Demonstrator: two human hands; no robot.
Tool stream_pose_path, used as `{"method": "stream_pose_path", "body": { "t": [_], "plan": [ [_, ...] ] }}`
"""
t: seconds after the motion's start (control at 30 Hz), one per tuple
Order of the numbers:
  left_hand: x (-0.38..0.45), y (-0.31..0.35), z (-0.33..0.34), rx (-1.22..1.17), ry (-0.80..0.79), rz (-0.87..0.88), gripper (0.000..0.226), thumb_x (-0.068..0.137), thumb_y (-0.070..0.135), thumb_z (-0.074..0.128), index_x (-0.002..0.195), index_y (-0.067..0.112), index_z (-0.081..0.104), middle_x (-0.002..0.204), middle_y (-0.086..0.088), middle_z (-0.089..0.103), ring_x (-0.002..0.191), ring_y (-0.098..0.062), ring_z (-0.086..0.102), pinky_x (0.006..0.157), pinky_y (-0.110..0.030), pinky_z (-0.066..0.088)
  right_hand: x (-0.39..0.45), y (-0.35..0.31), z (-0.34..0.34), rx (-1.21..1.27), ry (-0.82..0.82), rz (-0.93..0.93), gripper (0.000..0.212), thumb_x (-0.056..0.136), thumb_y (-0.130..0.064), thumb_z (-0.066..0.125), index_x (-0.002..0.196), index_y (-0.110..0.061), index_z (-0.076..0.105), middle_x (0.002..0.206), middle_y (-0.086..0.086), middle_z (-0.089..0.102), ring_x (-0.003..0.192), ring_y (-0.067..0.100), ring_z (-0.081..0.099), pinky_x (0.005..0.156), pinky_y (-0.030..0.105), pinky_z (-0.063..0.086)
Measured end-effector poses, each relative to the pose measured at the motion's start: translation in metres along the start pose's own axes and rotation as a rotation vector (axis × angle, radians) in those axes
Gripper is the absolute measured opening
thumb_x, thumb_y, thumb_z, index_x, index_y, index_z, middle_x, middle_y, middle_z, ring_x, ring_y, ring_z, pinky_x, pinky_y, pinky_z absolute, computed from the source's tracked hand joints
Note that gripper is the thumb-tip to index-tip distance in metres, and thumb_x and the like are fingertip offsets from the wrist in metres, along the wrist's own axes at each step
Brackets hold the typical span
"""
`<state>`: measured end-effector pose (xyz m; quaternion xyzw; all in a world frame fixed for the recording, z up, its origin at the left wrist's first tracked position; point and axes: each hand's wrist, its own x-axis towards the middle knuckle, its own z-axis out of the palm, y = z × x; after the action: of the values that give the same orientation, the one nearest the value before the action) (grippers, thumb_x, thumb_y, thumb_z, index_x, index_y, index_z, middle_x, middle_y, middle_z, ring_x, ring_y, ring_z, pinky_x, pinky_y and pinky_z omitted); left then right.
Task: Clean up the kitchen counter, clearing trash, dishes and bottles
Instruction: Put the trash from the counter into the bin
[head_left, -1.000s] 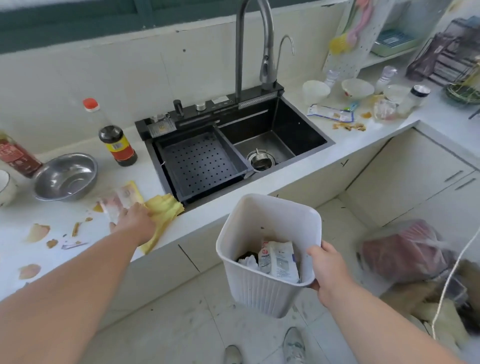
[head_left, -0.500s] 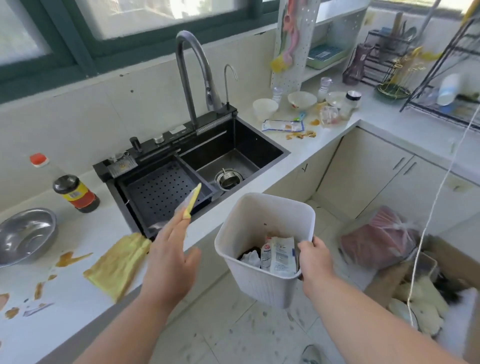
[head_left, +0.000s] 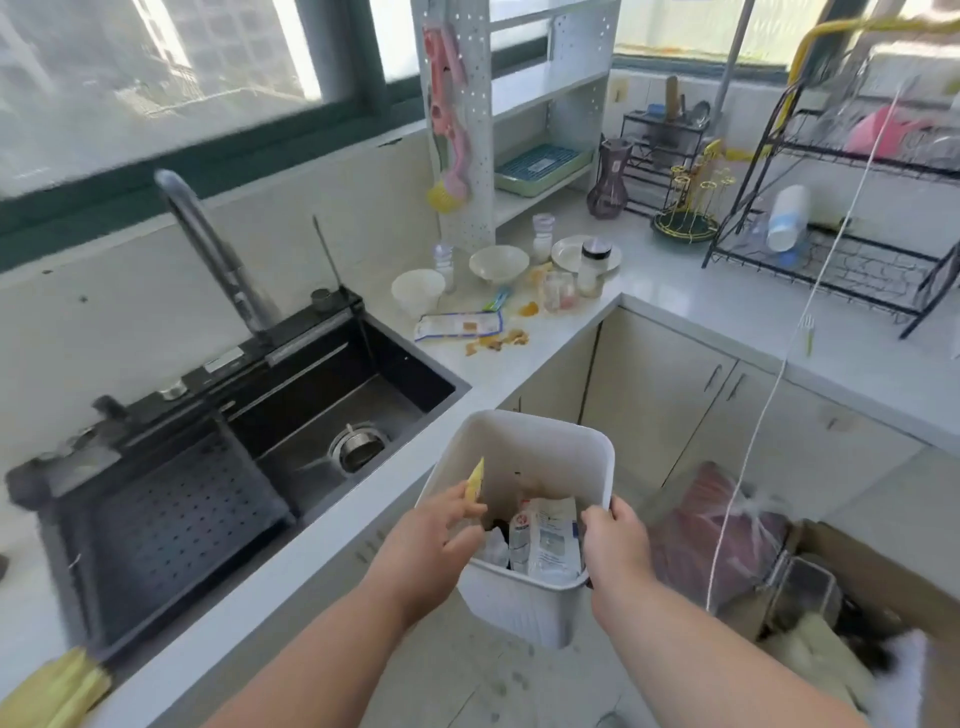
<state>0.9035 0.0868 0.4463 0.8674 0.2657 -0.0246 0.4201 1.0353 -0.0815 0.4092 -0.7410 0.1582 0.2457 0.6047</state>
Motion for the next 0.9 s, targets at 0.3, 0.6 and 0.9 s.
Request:
{"method": "stream_pose_path", "body": {
  "t": [0.3,0.6,0.9],
  "plan": [
    [0.114,0.076,0.035,-0.152,0.201,-0.091,0.01,0.102,0.038,0.062,0.102,0.042,0.071,0.127,0.025,0.065,0.118,-0.001,0.061,0.101,-0.032,0.049,0.126,-0.081,-0.047,-0.007,0.064,-0.075,0.04,0.098,-0.006,0.046,0.128,-0.018,0.068,0.104,0.008,0.073,0.073,0.019,0.06,0.06,0.03,0.043],
    [0.244,0.061,0.002,-0.135,0.302,-0.237,0.018,0.105,0.037,0.059,0.093,0.032,0.072,0.084,0.008,0.071,0.081,-0.012,0.065,0.066,-0.027,0.044,0.203,-0.115,-0.033,0.055,0.194,-0.006,0.034,0.101,-0.005,0.05,0.128,-0.016,0.067,0.088,-0.007,0.064,0.074,0.012,0.057,0.061,0.03,0.042],
    [0.407,0.015,-0.05,0.38,0.171,-0.295,0.039,0.109,0.042,0.042,0.133,0.035,0.072,0.162,-0.005,0.047,0.147,-0.033,0.044,0.11,-0.05,0.045,0.259,-0.134,-0.005,0.032,0.325,0.022,0.033,0.094,-0.006,0.049,0.11,-0.025,0.071,0.103,0.0,0.076,0.092,0.026,0.07,0.082,0.044,0.057]
  ]
}}
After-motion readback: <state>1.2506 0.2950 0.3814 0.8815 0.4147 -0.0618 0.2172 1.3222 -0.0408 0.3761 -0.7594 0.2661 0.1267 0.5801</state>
